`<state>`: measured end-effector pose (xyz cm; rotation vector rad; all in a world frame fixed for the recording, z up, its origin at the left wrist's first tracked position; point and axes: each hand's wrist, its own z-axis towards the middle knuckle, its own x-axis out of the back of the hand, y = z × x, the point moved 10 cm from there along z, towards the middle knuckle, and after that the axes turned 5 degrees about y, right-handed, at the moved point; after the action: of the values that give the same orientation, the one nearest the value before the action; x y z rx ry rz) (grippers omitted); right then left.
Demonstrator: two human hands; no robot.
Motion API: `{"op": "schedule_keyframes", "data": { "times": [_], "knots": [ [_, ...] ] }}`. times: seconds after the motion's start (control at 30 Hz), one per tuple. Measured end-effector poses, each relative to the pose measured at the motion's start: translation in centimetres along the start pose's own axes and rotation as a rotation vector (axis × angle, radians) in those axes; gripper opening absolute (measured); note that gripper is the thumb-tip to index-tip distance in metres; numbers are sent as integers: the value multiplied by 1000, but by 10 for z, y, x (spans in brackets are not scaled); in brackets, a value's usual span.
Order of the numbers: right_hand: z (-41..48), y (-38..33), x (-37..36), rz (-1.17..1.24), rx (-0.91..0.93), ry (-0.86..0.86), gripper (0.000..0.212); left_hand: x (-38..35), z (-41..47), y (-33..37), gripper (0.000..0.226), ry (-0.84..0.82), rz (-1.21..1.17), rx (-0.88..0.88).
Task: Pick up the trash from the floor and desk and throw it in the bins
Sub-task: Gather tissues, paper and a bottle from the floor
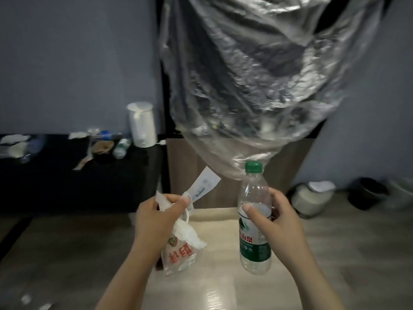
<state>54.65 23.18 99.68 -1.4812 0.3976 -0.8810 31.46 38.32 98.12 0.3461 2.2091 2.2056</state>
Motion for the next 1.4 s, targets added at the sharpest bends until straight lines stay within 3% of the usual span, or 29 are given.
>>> {"op": "schedule_keyframes", "data": {
  "times": [0.17, 0.43, 0.7, 1.13, 1.4],
  "knots": [
    [26, 53, 190, -40, -57, 289, 49, -202, -37, 37, 12, -247, 8, -68],
    [50, 110, 399, -62, -115, 573, 45, -438, -94, 80, 14, -539, 0, -124],
    [126, 175, 504, -85, -212, 733, 37, -620, -71, 85, 15, -691, -1, -140],
    [289, 226, 624, -82, -308, 924, 45, -883, 15, 115, 19, -876, 50, -162],
    [374, 293, 733, -19, -293, 967, 50, -1043, 15, 116, 20, -876, 91, -161]
  ]
}}
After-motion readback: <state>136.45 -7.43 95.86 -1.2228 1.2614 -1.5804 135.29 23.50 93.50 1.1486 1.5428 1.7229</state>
